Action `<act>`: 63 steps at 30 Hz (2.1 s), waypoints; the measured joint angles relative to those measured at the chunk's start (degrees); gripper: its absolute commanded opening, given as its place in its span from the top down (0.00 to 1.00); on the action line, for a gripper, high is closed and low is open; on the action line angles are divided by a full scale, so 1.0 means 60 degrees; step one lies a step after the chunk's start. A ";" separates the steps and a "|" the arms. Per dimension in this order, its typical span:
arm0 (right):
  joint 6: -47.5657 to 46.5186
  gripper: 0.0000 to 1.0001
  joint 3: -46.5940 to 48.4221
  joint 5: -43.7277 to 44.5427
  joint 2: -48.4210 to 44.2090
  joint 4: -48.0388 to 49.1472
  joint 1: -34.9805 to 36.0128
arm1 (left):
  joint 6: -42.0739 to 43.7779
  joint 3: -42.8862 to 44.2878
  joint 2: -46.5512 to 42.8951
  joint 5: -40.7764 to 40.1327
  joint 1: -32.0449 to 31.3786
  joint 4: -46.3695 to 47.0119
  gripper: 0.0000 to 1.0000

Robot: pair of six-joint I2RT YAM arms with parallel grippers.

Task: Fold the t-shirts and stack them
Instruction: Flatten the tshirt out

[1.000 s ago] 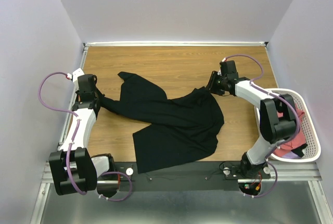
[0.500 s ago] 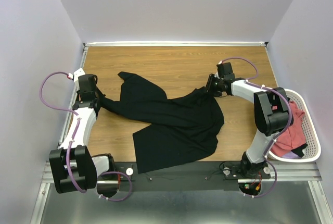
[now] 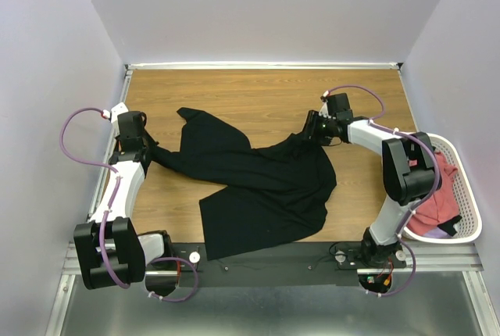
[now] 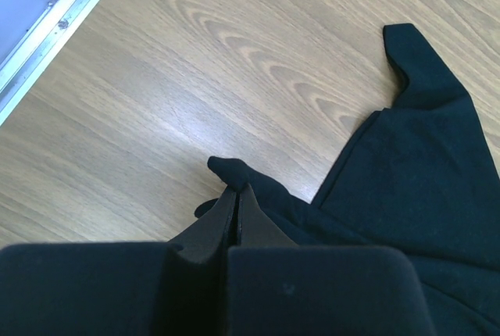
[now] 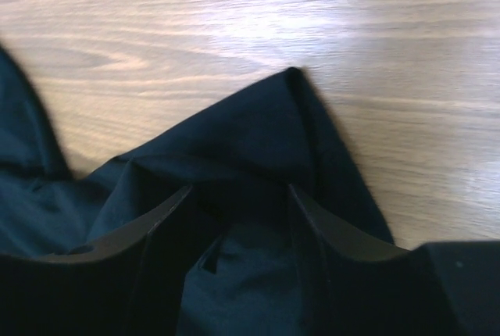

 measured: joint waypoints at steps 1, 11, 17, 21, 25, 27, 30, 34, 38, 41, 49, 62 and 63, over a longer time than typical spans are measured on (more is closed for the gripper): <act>-0.0033 0.39 0.0000 -0.0044 -0.0073 -0.0007 0.0036 | 0.0000 0.0000 0.0000 0.0011 0.0000 0.0000 1.00; -0.0335 0.30 0.0007 0.0215 -0.0630 -0.0189 0.0776 | 0.0000 0.0000 0.0000 0.0084 0.0000 0.0007 1.00; -0.0441 0.22 0.0135 0.0798 -0.0499 -0.0444 0.1588 | 0.0004 0.0000 0.0000 0.0095 0.0000 0.0007 1.00; -0.0583 0.20 0.0149 0.1494 -0.0361 -0.0685 0.2044 | 0.0004 0.0000 0.0000 0.0106 0.0000 0.0007 1.00; -0.0659 0.19 0.0149 0.2339 -0.0331 -0.0987 0.2259 | 0.0004 0.0000 0.0000 0.0160 0.0000 0.0007 1.00; -0.0681 0.19 0.0149 0.2594 -0.0335 -0.1067 0.2255 | 0.0007 0.0000 0.0000 0.0164 0.0000 0.0007 1.00; -0.0707 0.19 0.0149 0.2965 -0.0408 -0.1180 0.2204 | 0.0007 0.0000 0.0000 0.0171 0.0000 0.0007 1.00; -0.0590 0.22 0.0142 0.2976 -0.0743 -0.1231 0.1949 | 0.0007 0.0000 0.0000 0.0175 0.0000 0.0007 1.00; -0.0219 0.30 0.0080 0.2663 -0.1071 -0.1147 0.1570 | 0.0029 0.0000 0.0000 0.0178 0.0000 0.0011 1.00; 0.0117 0.36 -0.0051 0.2419 -0.1107 -0.0994 0.1475 | 0.0033 0.0000 0.0000 0.0189 0.0000 0.0011 1.00; 0.1581 0.41 -0.1395 0.1628 -0.1545 -0.0087 0.1486 | 0.0036 0.0000 0.0000 0.0248 0.0000 0.0029 1.00; 0.2248 0.47 -0.2430 0.0882 -0.1887 0.1541 0.1486 | 0.0036 0.0000 0.0000 0.0353 0.0000 0.0109 1.00; 0.2244 0.47 -0.2426 0.0885 -0.1840 0.1650 0.1486 | 0.0036 0.0000 0.0000 0.0353 0.0000 0.0117 1.00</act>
